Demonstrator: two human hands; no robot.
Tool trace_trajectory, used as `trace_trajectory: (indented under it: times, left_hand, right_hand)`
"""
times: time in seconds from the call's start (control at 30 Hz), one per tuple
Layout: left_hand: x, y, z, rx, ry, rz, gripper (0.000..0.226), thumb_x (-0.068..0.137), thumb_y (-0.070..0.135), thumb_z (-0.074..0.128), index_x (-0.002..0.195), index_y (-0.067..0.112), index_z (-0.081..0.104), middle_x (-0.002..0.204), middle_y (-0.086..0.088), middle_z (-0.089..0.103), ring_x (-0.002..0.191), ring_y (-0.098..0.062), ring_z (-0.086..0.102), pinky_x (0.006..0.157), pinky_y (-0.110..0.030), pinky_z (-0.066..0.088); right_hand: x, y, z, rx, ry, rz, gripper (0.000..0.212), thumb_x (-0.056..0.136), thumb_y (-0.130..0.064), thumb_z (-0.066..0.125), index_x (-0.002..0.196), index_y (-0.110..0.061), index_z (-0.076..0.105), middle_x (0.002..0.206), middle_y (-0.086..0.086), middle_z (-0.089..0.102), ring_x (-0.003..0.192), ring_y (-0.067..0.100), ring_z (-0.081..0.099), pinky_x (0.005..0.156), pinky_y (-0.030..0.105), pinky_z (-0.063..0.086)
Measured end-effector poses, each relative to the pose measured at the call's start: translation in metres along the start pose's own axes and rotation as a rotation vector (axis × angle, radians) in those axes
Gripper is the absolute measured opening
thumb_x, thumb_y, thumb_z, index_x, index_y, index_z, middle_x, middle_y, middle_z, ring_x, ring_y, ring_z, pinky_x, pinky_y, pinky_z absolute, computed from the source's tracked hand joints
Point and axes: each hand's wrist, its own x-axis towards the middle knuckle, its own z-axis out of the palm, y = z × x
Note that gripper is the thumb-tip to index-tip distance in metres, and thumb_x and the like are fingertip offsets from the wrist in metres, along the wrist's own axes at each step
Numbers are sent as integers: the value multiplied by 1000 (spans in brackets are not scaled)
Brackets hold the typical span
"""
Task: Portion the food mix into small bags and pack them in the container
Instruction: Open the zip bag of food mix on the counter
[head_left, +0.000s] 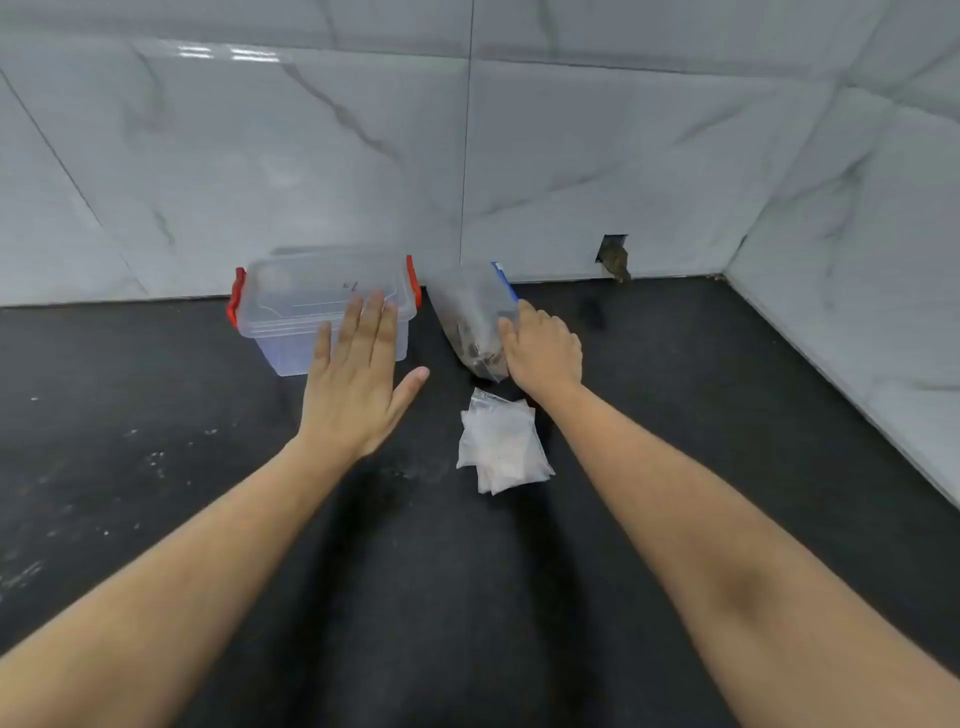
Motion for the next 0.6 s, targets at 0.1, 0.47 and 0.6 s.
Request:
trace_trajectory:
  times: [0.1, 0.47, 0.6]
  left_hand:
    - [10, 4, 3, 43, 14, 8, 81, 91, 62, 6, 151, 8, 9, 160, -7, 5, 147, -20, -2, 115, -40, -7]
    - [24, 0, 3, 63, 32, 9, 80, 90, 62, 8, 151, 10, 8, 160, -6, 5, 144, -16, -8, 115, -40, -8]
    - [27, -4, -9, 55, 58, -6, 80, 91, 61, 9, 152, 10, 9, 160, -7, 6, 144, -16, -7, 114, -41, -6]
  right_hand:
    - [7, -2, -1, 153, -7, 103, 48, 101, -43, 27, 136, -16, 44, 123, 12, 63, 116, 34, 53, 105, 51, 34]
    - [43, -24, -28, 1086, -35, 475, 19, 78, -6, 70, 95, 2, 67, 84, 10, 63, 80, 21, 60, 64, 27, 50]
    - [47, -46, -53, 1141, -78, 399, 17, 85, -14, 70, 98, -3, 68, 89, 6, 62, 84, 19, 59, 82, 33, 52]
